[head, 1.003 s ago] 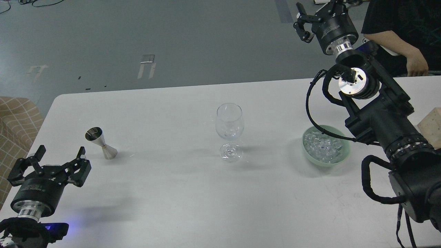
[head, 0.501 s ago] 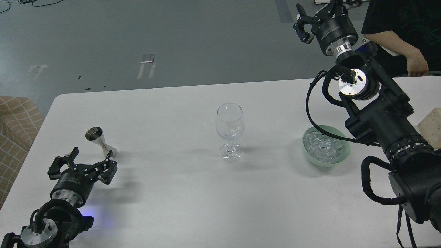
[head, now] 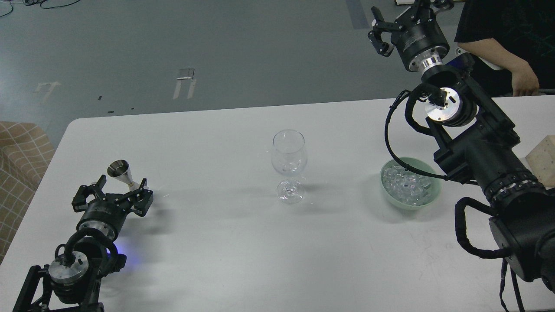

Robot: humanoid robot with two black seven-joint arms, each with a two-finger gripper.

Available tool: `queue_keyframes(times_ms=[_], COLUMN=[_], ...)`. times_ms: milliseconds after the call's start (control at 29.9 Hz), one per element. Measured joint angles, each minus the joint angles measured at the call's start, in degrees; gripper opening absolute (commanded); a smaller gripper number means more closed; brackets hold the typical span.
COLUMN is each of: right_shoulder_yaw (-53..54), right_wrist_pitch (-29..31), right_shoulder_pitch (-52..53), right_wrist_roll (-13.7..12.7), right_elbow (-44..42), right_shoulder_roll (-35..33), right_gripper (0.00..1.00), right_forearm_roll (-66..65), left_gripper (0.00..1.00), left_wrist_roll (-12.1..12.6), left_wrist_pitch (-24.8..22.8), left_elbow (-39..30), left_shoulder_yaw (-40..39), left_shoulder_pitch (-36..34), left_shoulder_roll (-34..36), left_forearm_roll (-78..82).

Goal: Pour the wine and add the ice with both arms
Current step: 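Close the left gripper around the silver jigger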

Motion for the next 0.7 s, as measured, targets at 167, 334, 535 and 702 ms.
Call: queue_keyframes(times_ms=[167, 334, 535, 702], right_shoulder_yaw=[0.0, 0.0, 0.1, 0.1], right_wrist_pitch=[0.0, 0.0, 0.0, 0.0], right_shoulder_pitch=[0.0, 0.0, 0.0, 0.0], right_wrist_roll=[0.0, 0.0, 0.0, 0.0], right_elbow=[0.0, 0.0, 0.0, 0.0], right_shoulder_roll=[0.0, 0.0, 0.0, 0.0], right_gripper=[1.00, 1.00, 1.00, 1.00], right_forearm_roll=[0.0, 0.0, 0.0, 0.0], left_gripper=[0.81, 0.64, 0.60, 0.60], left_wrist_roll=[-0.8, -1.0, -1.0, -1.1], left_wrist_pitch=[-0.2, -1.5, -3.9, -4.5], left_elbow=[1.8, 4.9, 7.1, 8.3], left_shoulder_yaw=[0.1, 1.3, 3.4, 3.5], left_shoulder_pitch=[-1.9, -3.7, -4.1, -4.1], left_shoulder_roll=[0.0, 0.4, 0.5, 0.1], left_forearm_roll=[0.5, 0.8, 2.1, 2.6])
